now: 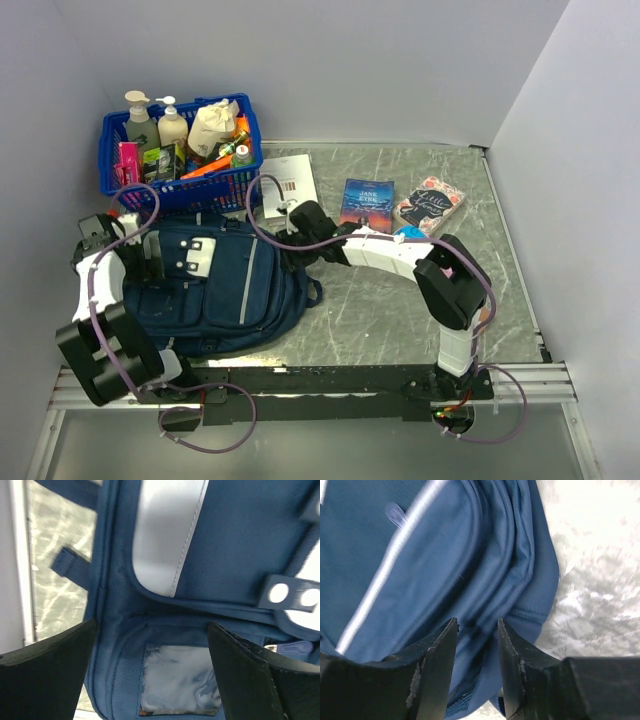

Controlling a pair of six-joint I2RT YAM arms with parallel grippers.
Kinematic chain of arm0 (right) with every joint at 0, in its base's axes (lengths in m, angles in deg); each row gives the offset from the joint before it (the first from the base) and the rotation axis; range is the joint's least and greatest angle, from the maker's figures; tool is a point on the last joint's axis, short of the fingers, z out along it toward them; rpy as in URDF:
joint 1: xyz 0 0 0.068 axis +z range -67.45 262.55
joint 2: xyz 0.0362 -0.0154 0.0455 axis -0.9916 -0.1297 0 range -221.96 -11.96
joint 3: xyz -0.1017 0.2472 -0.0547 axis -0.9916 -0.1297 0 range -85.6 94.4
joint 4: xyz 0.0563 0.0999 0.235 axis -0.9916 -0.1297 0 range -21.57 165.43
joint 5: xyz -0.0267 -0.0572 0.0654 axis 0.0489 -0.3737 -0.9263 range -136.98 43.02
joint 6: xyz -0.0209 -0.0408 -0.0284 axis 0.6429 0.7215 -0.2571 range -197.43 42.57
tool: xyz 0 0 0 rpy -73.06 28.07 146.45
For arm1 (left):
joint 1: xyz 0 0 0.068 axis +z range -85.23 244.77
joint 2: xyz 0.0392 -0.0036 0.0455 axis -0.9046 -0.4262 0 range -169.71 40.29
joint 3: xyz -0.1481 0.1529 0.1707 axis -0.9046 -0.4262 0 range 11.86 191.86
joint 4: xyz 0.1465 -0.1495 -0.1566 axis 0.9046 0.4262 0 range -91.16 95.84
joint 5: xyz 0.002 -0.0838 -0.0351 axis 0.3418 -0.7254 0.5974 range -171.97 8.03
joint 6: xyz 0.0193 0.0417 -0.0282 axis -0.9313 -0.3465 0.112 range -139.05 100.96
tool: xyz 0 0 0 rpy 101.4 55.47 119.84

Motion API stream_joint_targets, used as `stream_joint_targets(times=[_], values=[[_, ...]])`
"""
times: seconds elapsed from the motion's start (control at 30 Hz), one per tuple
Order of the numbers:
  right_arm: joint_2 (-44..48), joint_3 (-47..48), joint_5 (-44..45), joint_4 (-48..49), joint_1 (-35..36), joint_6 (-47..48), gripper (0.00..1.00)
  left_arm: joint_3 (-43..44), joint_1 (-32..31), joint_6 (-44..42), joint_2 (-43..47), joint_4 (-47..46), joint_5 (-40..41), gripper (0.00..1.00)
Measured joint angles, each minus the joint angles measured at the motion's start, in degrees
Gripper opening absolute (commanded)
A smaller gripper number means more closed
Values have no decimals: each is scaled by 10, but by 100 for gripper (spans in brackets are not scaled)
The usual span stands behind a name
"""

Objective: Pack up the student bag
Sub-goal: Adjust the student bag at the center of the board.

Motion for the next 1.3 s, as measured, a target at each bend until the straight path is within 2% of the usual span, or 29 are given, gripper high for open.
stream_joint_targets(times=[0.17,0.27,0.3,0.33,0.37,0.4,0.47,0.5,0.57,0.7,0.87,1.0,1.17,1.3], values=[[0,-26,-5,20,0,-4,35,-24,1,-21,-17,-22,3,99],[1,-40,-7,37,0,-6,26,-26,2,-27,-18,-26,-3,83],[2,-48,-8,44,0,-6,22,-28,3,-32,-18,-30,-7,69],[5,-57,-10,52,-1,-6,15,-31,3,-35,-19,-34,-8,62],[10,-68,-12,58,-1,-7,13,-33,3,-36,-20,-38,-10,55],[18,-82,-15,68,-1,-6,11,-36,4,-40,-23,-42,-16,41],[39,-112,-23,82,1,-6,8,-38,3,-45,-27,-50,-24,30],[54,-132,-25,89,4,-5,6,-38,3,-46,-28,-52,-30,19],[94,-174,-31,95,14,0,5,-37,3,-47,-28,-56,-46,9],[172,-244,-42,103,44,17,1,-26,-17,-43,-28,-44,-67,3],[240,-303,-53,101,69,40,4,-2,-83,-31,-24,-21,-73,1],[289,-334,-57,78,73,54,25,11,-158,-16,-7,-19,-73,1],[330,-350,-80,32,82,71,34,43,-249,2,-7,-23,-70,1],[353,-352,-105,4,89,78,44,90,-306,12,-40,-25,-66,1]])
